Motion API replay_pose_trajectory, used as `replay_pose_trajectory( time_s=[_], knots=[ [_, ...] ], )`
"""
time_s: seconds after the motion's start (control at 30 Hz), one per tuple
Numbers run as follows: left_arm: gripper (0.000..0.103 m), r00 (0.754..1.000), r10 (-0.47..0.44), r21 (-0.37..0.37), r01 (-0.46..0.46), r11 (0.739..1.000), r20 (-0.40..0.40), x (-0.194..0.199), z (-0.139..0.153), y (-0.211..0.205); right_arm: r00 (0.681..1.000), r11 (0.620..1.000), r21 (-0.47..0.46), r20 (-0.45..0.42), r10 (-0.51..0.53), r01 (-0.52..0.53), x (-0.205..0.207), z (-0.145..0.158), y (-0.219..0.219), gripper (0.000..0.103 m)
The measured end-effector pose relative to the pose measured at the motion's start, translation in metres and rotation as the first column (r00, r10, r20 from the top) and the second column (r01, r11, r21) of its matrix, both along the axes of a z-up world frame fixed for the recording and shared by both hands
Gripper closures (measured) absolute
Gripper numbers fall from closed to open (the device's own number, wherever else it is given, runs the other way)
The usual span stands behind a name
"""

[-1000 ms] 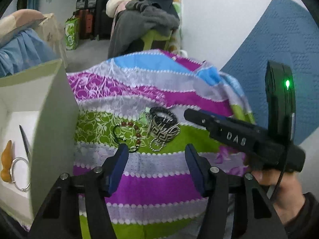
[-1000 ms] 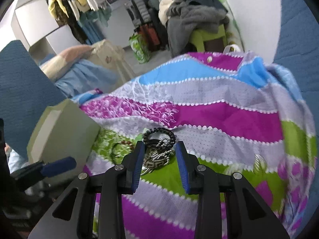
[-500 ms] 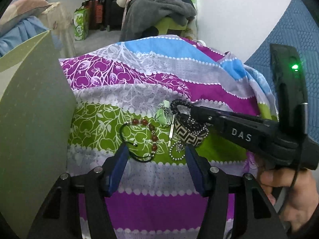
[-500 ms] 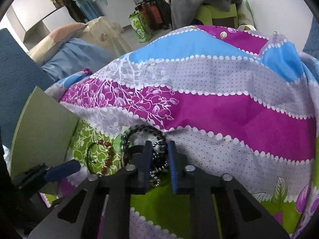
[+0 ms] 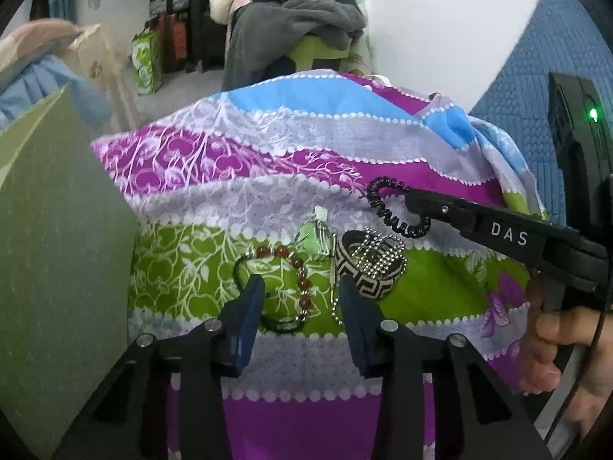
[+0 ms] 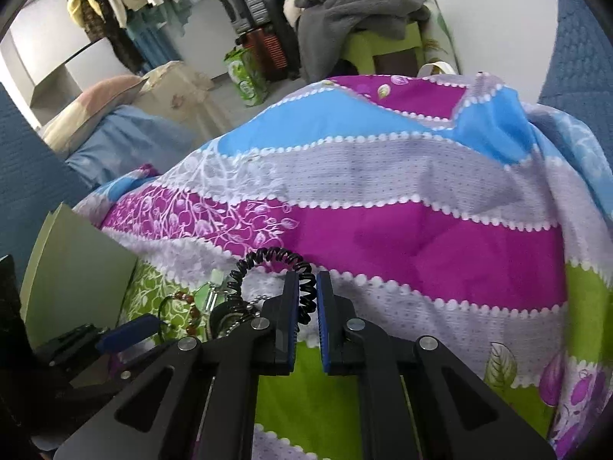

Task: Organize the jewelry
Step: 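Grasp the red bead bracelet with the left tool while the right tool holds the black coil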

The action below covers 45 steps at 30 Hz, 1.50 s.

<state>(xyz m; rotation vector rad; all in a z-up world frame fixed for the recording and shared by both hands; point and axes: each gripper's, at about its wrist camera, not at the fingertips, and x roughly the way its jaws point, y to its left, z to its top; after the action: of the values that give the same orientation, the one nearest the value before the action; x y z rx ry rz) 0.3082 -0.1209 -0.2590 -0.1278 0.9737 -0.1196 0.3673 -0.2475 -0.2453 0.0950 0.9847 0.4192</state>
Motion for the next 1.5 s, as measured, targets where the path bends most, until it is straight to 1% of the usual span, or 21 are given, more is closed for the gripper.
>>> replay_pose_trajectory(
  time_s=[0.03,0.13,0.23,0.3,0.37,0.4,0.5,0.67,0.9,1.03,1.23,1.33,1.5],
  knots=[
    [0.066,1.0,-0.012,0.005,0.012,1.0,0.002,0.001,0.0,-0.002,1.0,1.0,0.0,0.002,-0.002,0.002,0.0,0.0,0.0,0.096],
    [0.076,0.999,-0.036,0.029,0.036,0.999,-0.009,0.004,-0.006,-0.01,1.0,1.0,-0.004,0.005,-0.002,0.002,-0.001,0.001,0.001,0.096],
    [0.078,0.998,-0.047,0.028,0.048,0.998,-0.039,0.007,-0.016,-0.014,1.0,1.0,-0.007,0.005,-0.003,0.003,-0.002,0.0,0.001,0.096],
    [0.085,0.999,-0.047,0.039,0.048,0.998,-0.02,0.005,-0.016,-0.018,1.0,1.0,-0.007,0.003,-0.004,0.004,-0.003,-0.001,0.0,0.096],
    [0.096,0.998,-0.057,0.046,0.057,0.997,-0.006,0.003,-0.017,-0.021,1.0,1.0,-0.01,-0.002,-0.006,0.006,-0.004,-0.002,-0.002,0.096],
    [0.098,0.998,-0.061,0.035,0.061,0.998,-0.007,0.003,-0.017,-0.022,1.0,1.0,-0.014,-0.004,-0.006,0.006,-0.005,-0.003,-0.002,0.096],
    [0.099,0.998,-0.059,0.023,0.059,0.998,-0.015,0.003,-0.017,-0.021,1.0,1.0,-0.026,-0.007,-0.009,0.009,-0.006,-0.005,-0.003,0.096],
    [0.099,0.999,-0.029,-0.03,0.029,0.999,-0.028,0.0,-0.014,-0.009,1.0,0.999,-0.047,0.0,-0.015,0.015,-0.012,-0.003,-0.003,0.096],
    [0.099,0.999,-0.032,-0.089,0.032,0.996,0.002,-0.013,0.013,0.004,0.999,0.997,-0.068,0.022,-0.039,0.041,-0.03,0.009,-0.004,0.096],
    [0.099,0.999,-0.038,-0.112,0.039,0.993,0.015,-0.027,0.027,0.01,0.998,0.995,-0.076,0.003,-0.069,0.069,-0.045,0.014,-0.006,0.096],
    [0.099,0.999,-0.041,-0.163,0.044,0.986,0.02,-0.042,0.044,0.02,0.993,0.991,-0.072,0.014,-0.113,0.114,-0.078,0.033,-0.004,0.096],
    [0.099,0.998,-0.05,-0.163,0.054,0.985,0.033,-0.05,0.054,0.024,0.99,0.988,-0.066,-0.01,-0.141,0.14,-0.095,0.035,-0.002,0.096],
    [0.099,0.998,-0.057,-0.194,0.061,0.979,0.028,-0.059,0.071,0.033,0.986,0.981,-0.096,-0.015,-0.168,0.166,-0.115,0.044,0.004,0.096]
  ],
)
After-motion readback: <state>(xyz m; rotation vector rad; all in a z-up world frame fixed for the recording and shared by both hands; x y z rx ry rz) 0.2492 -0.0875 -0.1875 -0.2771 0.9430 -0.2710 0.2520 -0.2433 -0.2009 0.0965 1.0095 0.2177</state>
